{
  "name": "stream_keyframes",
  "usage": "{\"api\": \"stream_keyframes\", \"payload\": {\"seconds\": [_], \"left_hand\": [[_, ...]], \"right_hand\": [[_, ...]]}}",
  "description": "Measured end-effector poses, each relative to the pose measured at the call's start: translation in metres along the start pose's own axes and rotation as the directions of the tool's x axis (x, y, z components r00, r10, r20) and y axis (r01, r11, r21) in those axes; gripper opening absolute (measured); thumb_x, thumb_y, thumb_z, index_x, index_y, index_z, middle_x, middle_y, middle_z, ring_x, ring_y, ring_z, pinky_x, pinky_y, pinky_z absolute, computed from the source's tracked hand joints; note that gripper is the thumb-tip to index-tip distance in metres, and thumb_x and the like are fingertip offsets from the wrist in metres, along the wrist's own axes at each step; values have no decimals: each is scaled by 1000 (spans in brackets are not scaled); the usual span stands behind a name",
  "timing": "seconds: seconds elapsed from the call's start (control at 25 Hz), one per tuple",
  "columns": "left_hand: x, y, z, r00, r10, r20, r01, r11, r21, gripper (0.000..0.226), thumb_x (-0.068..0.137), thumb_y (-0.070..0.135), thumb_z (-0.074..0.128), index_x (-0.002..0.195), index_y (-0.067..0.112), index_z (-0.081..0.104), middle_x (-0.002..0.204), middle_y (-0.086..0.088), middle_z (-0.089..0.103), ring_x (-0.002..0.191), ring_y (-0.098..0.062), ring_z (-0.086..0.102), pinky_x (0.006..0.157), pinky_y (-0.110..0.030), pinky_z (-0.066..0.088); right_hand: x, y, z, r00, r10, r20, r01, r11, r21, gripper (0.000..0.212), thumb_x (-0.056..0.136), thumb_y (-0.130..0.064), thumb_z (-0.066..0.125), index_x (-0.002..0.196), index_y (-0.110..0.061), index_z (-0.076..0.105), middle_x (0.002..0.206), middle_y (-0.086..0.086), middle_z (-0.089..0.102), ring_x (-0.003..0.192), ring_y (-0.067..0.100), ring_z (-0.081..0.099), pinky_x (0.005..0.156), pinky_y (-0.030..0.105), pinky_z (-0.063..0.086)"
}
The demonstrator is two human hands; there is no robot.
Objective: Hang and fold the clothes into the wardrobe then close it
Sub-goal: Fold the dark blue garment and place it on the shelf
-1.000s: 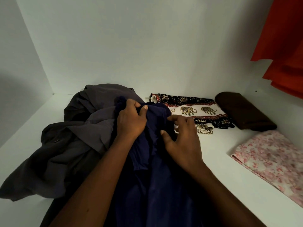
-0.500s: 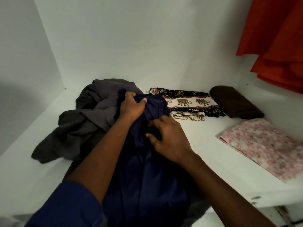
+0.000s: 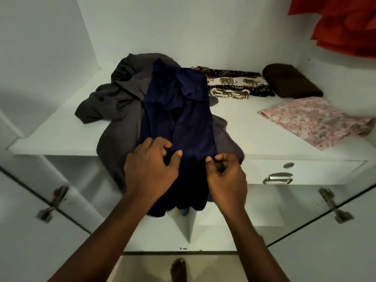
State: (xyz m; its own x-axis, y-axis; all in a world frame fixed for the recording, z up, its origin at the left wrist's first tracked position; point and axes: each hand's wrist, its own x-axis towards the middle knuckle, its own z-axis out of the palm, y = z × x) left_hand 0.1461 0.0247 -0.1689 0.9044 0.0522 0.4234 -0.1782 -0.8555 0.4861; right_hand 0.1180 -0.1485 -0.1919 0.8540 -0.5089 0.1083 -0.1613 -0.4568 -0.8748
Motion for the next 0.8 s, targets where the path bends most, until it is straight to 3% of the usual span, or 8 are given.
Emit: {"api": "stream_keyframes", "payload": {"seconds": [0.08, 0.16, 0.32, 0.4, 0.48, 0.6, 0.68, 0.8], "left_hand": [[-6, 4, -1, 999, 27, 20, -28, 995, 98, 32, 89, 56, 65, 107, 30, 63, 94, 6, 67, 90, -23, 68, 79, -41, 54], [-3, 8, 0, 999, -19, 39, 16, 998, 62, 22, 93, 51, 63, 100, 31, 60, 87, 9, 68, 86, -20, 69, 73, -35, 51], [-23, -1, 6, 992, -121, -16, 108, 928, -357, 16, 96, 39, 64, 86, 30, 55, 77, 11, 63, 72, -9, 63, 68, -33, 50], [-49, -17, 12, 969, -245, -41, 199, 864, -463, 14, 96, 35, 66, 88, 30, 56, 79, 11, 65, 73, -6, 64, 70, -34, 53], [-73, -39, 21, 900, -434, -32, 344, 755, -559, 14, 95, 26, 71, 95, 31, 58, 91, 11, 69, 82, -3, 65, 81, -34, 56], [-85, -68, 39, 850, -521, 73, 445, 637, -629, 36, 89, 10, 78, 115, 22, 57, 114, 1, 67, 98, -8, 64, 91, -21, 53], [-81, -81, 46, 854, -475, 213, 493, 607, -623, 44, 87, 7, 80, 122, 18, 56, 110, 3, 66, 97, -6, 63, 87, -13, 50], [-76, -101, 54, 825, -416, 382, 565, 626, -538, 24, 88, 14, 80, 104, 17, 64, 88, 4, 68, 83, -11, 66, 83, -29, 56]], "right_hand": [[-12, 16, 17, 991, 125, 43, -127, 990, 56, 31, 87, -55, 69, 104, -32, 57, 89, -13, 69, 83, 11, 65, 80, 33, 49], [-15, 23, 31, 975, 174, 137, -199, 960, 199, 31, 87, -51, 73, 103, -26, 64, 88, -10, 71, 84, 12, 67, 83, 34, 51], [-9, 38, 30, 983, 113, 147, -162, 911, 380, 15, 87, -32, 74, 76, -22, 70, 70, -9, 70, 71, 15, 66, 78, 44, 59], [-12, 55, 23, 979, 154, 131, -198, 859, 472, 10, 85, -30, 72, 81, -22, 68, 79, -3, 71, 81, 23, 68, 81, 58, 60], [-15, 72, 22, 967, 181, 178, -247, 838, 486, 17, 85, -24, 78, 94, -17, 65, 94, 6, 73, 92, 27, 71, 86, 61, 58], [-14, 83, 39, 930, 194, 312, -311, 868, 388, 38, 82, -22, 85, 111, -14, 63, 111, 8, 72, 101, 24, 71, 93, 47, 59], [-16, 81, 49, 916, 174, 362, -304, 888, 345, 43, 80, -24, 86, 115, -14, 63, 114, 3, 71, 102, 21, 69, 82, 30, 59], [-21, 85, 55, 893, 187, 410, -330, 891, 312, 34, 83, -20, 83, 111, -16, 65, 109, 4, 71, 102, 22, 68, 65, 14, 53]]}}
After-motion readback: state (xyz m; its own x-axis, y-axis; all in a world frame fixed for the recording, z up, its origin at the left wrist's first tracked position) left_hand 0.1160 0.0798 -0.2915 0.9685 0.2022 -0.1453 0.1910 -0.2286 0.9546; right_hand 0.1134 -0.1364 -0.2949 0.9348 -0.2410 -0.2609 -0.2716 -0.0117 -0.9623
